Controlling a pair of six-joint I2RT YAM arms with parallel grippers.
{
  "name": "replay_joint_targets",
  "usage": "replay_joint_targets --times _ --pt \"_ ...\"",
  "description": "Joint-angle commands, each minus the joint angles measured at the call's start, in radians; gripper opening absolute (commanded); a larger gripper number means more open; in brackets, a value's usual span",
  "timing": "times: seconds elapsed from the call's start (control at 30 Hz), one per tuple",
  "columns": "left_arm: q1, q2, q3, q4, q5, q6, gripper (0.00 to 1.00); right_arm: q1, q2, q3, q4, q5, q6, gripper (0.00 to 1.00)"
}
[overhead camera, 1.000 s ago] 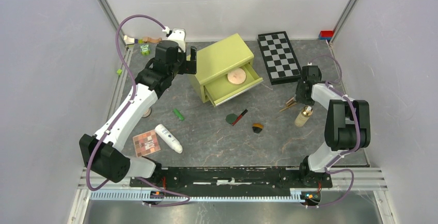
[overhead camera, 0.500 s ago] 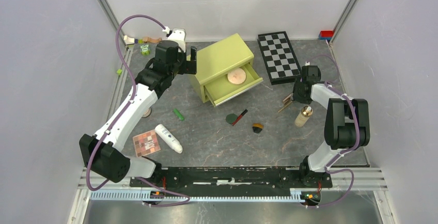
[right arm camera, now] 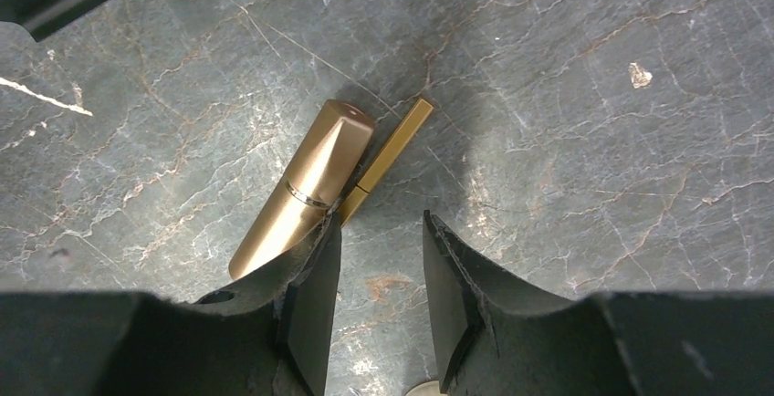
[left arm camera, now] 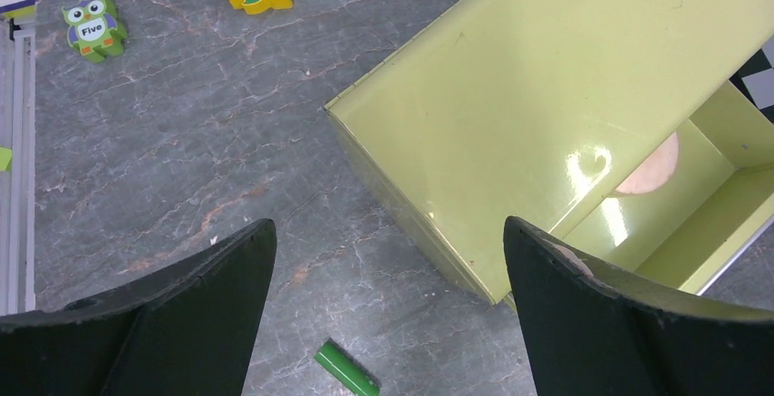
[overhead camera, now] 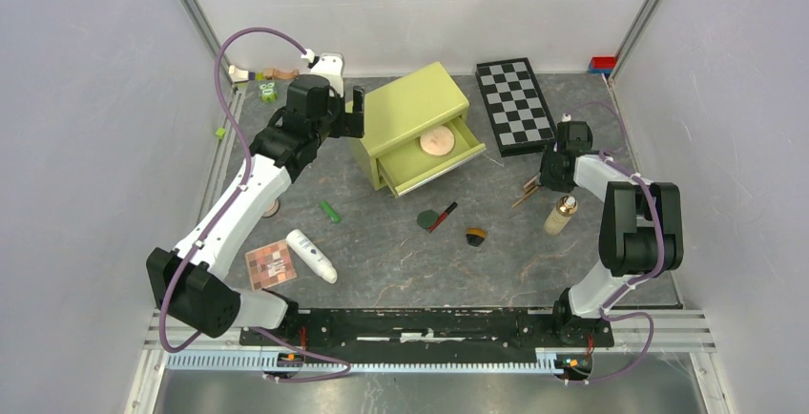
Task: Organize the makeup
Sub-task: Pick up the makeup brush from the center of the board.
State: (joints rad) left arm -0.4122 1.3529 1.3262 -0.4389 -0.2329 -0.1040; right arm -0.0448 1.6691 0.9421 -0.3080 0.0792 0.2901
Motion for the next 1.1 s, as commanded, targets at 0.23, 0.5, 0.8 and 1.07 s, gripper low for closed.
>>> replay_joint_targets --times 0.23,0.5,0.8,1.07 --pt "-0.003 -0.008 0.019 0.022 0.011 0.035 1.00 0.003 -0.041 0.001 0.010 -0.027 -0.003 0.42" --pt "-0.002 -0.005 0.021 0.020 0.014 0.035 1.00 0.003 -0.056 0.011 0.006 -0.032 -0.001 0.41" --pt "-0.002 -0.006 0.022 0.017 0.012 0.038 1.00 0.003 -0.028 0.010 0.021 -0.051 0.002 0.41" --pt "-0.003 -0.003 0.023 0.016 0.009 0.040 1.00 0.006 0.010 0.034 0.029 -0.076 0.006 0.40"
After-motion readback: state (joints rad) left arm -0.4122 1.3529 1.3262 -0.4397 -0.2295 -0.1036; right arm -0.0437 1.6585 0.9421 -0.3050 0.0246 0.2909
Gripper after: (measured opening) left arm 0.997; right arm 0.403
